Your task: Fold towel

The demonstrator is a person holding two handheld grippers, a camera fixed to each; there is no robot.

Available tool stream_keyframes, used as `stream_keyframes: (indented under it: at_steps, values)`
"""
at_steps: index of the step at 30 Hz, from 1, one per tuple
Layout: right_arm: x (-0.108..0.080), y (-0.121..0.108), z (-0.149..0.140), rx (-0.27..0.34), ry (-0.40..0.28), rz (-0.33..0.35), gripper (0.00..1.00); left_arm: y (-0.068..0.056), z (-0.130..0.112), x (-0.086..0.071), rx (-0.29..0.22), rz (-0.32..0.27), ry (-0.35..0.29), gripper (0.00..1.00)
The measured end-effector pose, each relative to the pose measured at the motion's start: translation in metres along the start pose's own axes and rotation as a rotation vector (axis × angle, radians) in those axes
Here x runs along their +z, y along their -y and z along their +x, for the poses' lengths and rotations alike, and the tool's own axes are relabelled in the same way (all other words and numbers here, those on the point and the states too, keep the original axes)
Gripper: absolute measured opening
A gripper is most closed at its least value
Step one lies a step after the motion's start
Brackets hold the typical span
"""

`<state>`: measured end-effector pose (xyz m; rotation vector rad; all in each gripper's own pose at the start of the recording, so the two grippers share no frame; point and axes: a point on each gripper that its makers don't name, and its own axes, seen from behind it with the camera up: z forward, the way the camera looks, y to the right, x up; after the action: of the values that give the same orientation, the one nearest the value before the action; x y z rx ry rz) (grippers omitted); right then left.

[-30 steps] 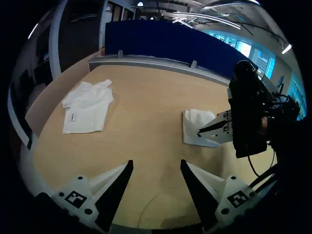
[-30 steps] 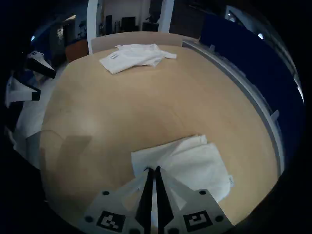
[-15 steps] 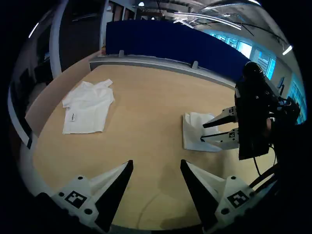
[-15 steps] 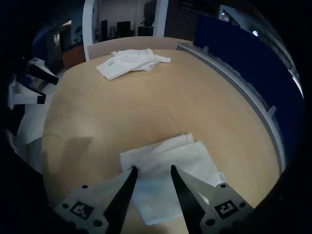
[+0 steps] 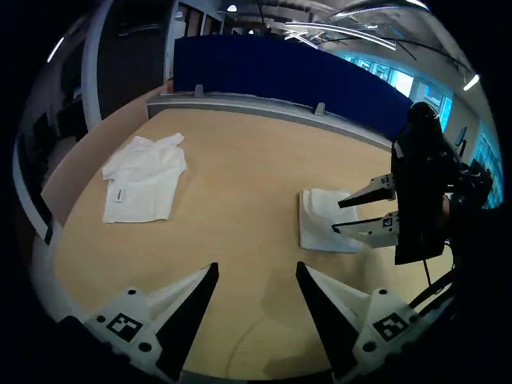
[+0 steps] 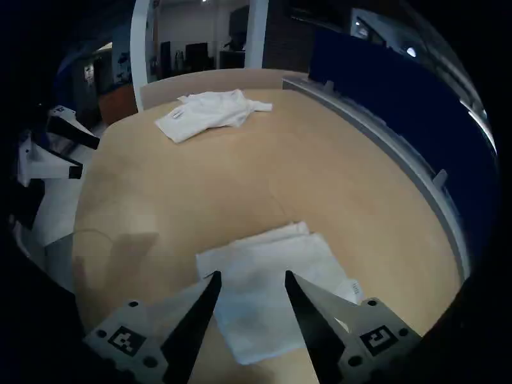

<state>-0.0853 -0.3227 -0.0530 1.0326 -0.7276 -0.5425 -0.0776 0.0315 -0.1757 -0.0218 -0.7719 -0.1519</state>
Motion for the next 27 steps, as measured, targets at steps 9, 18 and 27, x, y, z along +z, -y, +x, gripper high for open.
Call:
stream_keyframes:
  at_steps: [9,18,27]
  values:
    - [-0.013,0.002,-0.011,0.020,-0.003,-0.010,0.76,-0.002,0.002,-0.001,0.004,0.001,-0.003,0.90]
    - [-0.025,0.003,-0.040,0.073,0.022,-0.032,0.77,-0.005,0.004,-0.001,0.007,-0.004,-0.004,0.90]
    - [-0.037,0.007,-0.074,0.121,0.060,-0.059,0.76,-0.010,0.004,0.000,0.016,-0.013,-0.003,0.90]
